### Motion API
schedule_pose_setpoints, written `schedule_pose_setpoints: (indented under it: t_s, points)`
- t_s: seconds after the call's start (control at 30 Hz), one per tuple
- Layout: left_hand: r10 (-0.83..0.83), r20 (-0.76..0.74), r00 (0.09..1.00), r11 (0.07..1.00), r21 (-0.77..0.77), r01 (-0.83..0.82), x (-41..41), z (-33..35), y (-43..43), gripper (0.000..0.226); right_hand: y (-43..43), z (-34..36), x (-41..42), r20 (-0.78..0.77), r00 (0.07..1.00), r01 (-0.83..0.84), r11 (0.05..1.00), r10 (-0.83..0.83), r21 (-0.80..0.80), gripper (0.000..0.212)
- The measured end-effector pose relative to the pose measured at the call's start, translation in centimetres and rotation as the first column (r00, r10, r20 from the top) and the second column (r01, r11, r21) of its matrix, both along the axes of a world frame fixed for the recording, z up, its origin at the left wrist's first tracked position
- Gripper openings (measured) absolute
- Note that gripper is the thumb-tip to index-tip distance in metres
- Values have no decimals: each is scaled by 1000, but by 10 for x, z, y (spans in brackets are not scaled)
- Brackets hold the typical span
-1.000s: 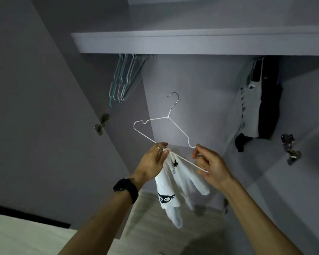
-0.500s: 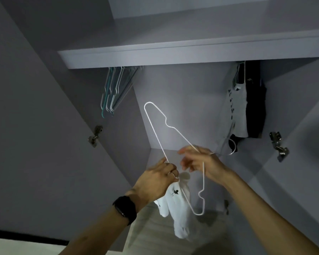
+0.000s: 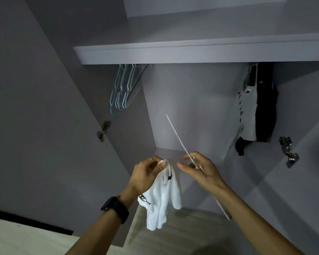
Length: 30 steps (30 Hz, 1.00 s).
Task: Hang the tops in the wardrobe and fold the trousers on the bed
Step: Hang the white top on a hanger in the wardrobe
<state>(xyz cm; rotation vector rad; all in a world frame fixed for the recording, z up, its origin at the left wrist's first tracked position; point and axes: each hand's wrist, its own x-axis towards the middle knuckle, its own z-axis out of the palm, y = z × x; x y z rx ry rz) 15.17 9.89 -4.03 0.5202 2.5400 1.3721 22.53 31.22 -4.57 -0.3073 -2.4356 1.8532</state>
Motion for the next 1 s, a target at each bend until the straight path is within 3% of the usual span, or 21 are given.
schedule_pose_setpoints:
  t_s: [0.1, 0.2, 0.3, 0.4, 0.5, 0.6, 0.7, 0.83, 0.9, 1.0]
  points:
    - [-8, 120, 993, 985, 170, -12, 0, 6, 3, 13, -17, -5, -2, -7, 986, -168, 983, 168, -77, 53]
    - [-60, 193, 979, 954, 299, -1, 3, 13, 7, 16, -28, -7, -11, -91, 987, -139, 990, 135, -39, 27]
    - [-53, 229, 972, 944, 328, -26, 2, 17, -5, 20, -17, -3, -19, -160, 985, -82, 993, 69, -79, 4]
    - [45, 244, 969, 967, 234, -104, 2, 14, -25, 23, 12, 8, -25, -124, 992, 6, 983, -29, -185, 19]
    - [92, 249, 964, 942, 291, -165, 11, 15, -23, 17, 18, 9, -23, -82, 986, -151, 985, 144, -88, 7]
    - [59, 224, 973, 941, 314, -129, 18, 22, -3, 26, -11, -1, -15, -35, 951, -310, 944, 308, -115, 46]
    - [38, 237, 971, 952, 287, -108, 21, 29, 4, 34, -35, -9, -13, -105, 976, -200, 974, 189, -107, 40]
    - [32, 340, 940, 928, 339, -154, 26, 27, -14, 24, -28, -10, -11, -99, 988, -120, 993, 121, 13, 34]
    - [57, 354, 934, 947, 277, -163, 26, 25, -32, 23, -13, -11, -13, -116, 993, -17, 1000, 16, -6, 30]
    - [114, 251, 961, 989, 63, -134, 21, 24, -69, 26, 20, -15, -13, -162, 972, 169, 985, -171, -25, 43]
